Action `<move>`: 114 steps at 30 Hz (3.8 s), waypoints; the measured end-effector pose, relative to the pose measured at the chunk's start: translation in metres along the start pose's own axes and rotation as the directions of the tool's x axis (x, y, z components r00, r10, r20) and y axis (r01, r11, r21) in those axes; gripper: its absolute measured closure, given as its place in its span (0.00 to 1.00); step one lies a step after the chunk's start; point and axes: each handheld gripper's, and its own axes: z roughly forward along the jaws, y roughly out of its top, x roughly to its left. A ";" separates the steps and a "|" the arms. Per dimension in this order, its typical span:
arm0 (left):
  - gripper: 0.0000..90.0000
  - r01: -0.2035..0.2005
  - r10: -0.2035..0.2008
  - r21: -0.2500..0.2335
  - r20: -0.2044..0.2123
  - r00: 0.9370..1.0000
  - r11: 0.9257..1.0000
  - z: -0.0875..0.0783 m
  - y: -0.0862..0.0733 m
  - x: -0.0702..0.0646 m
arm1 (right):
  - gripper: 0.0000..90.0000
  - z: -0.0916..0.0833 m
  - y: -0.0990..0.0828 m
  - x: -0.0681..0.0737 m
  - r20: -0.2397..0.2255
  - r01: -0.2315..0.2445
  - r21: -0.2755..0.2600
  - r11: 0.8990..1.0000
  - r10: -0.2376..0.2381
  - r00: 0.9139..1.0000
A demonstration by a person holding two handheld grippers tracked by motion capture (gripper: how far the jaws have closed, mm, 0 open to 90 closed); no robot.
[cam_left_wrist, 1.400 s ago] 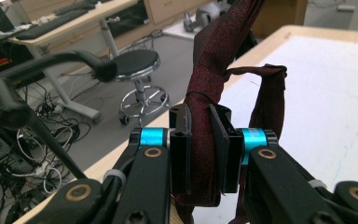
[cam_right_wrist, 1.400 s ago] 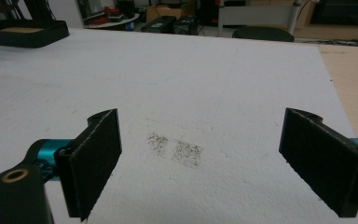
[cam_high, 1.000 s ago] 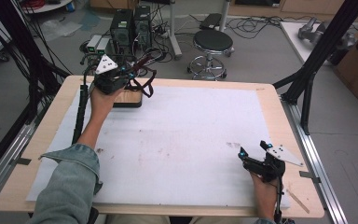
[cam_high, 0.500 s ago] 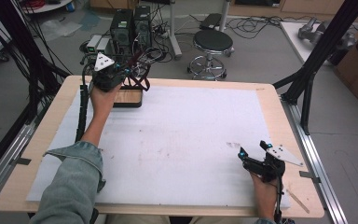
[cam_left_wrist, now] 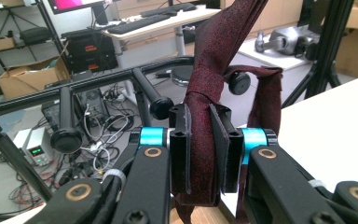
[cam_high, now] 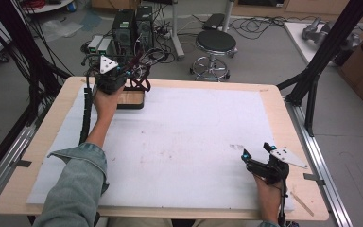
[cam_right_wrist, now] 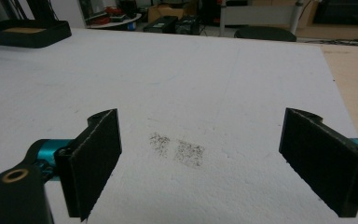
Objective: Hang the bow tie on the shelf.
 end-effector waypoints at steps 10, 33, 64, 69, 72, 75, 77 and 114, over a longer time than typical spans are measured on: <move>0.87 -0.017 0.018 0.032 -0.030 0.999 0.999 0.005 -0.011 -0.002 | 0.13 0.000 0.000 0.000 0.000 0.001 -0.001 1.000 -0.001 1.000; 0.79 -0.026 0.029 0.101 -0.034 0.999 0.995 0.014 -0.029 -0.001 | 0.13 0.000 0.000 0.000 0.001 0.005 -0.004 1.000 -0.005 1.000; 0.44 0.021 -0.020 -0.010 0.116 0.993 1.000 -0.057 -0.012 0.002 | 0.13 0.001 0.000 -0.001 -0.029 -0.003 -0.005 1.000 0.002 1.000; 0.40 0.018 -0.014 -0.024 0.140 0.990 1.000 -0.076 -0.011 0.001 | 0.13 0.002 0.000 0.000 -0.044 0.000 -0.005 1.000 0.000 0.999; 0.37 0.031 -0.025 -0.031 0.155 0.988 0.999 -0.089 -0.010 0.002 | 0.13 0.002 0.000 0.000 -0.051 -0.002 -0.005 1.000 0.002 0.999; 0.34 0.032 -0.025 -0.041 0.167 0.986 0.999 -0.101 -0.011 0.002 | 0.13 0.002 0.000 0.000 -0.056 -0.002 -0.005 1.000 0.001 0.998; 0.33 0.035 -0.027 -0.044 0.180 0.983 0.998 -0.109 -0.012 0.002 | 0.13 0.002 0.000 0.001 -0.058 -0.005 -0.003 1.000 0.004 0.998; 0.23 0.036 -0.036 0.003 0.238 0.971 0.999 -0.192 -0.075 -0.007 | 0.13 0.001 0.000 -0.001 -0.059 -0.010 -0.010 1.000 0.010 0.998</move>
